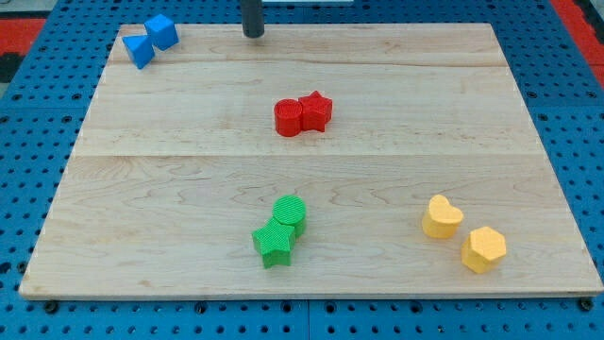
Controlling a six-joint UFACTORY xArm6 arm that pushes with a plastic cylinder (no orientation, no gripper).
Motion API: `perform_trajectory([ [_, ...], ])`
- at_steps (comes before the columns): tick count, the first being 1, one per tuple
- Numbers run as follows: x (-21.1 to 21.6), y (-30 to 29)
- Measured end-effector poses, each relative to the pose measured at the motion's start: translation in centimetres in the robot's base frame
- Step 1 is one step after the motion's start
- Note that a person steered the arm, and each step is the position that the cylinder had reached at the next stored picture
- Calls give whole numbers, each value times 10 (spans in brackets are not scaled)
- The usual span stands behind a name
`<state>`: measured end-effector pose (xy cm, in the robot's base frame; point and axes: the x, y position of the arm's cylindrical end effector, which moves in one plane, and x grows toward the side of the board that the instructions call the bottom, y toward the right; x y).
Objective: Move the blue triangle vertically to the top of the red circle
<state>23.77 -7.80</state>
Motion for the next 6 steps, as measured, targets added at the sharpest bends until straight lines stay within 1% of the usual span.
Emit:
perform_trajectory([
  [1,74,-49],
  [2,79,-165],
  [3,77,-203],
  [4,31,-224],
  [5,11,-212],
  [6,33,-121],
])
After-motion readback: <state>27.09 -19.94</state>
